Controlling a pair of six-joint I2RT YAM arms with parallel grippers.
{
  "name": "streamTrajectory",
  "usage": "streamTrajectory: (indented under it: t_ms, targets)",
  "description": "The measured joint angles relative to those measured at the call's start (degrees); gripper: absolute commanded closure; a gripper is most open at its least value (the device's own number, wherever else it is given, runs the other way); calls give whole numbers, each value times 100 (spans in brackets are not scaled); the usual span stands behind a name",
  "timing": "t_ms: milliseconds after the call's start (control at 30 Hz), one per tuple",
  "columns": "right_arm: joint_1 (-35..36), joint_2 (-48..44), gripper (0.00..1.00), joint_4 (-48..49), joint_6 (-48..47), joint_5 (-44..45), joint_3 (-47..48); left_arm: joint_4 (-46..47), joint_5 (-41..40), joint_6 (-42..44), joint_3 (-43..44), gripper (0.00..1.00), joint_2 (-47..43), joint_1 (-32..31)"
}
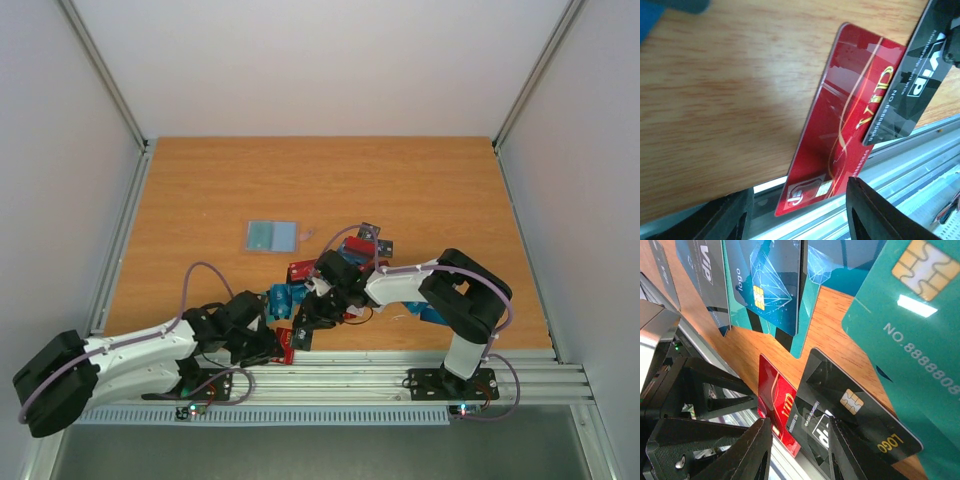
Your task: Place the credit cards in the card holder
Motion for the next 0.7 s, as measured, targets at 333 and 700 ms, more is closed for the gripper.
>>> streamTrajectory:
  t_ms: [333,700]
  targets:
    - [-4,90,67,262,4,-122,-63,737,282,-192,-149,64,295,-2]
    - [-4,120,68,380,7,-173,-92,686,101,-179,-225,90,-258,-31]
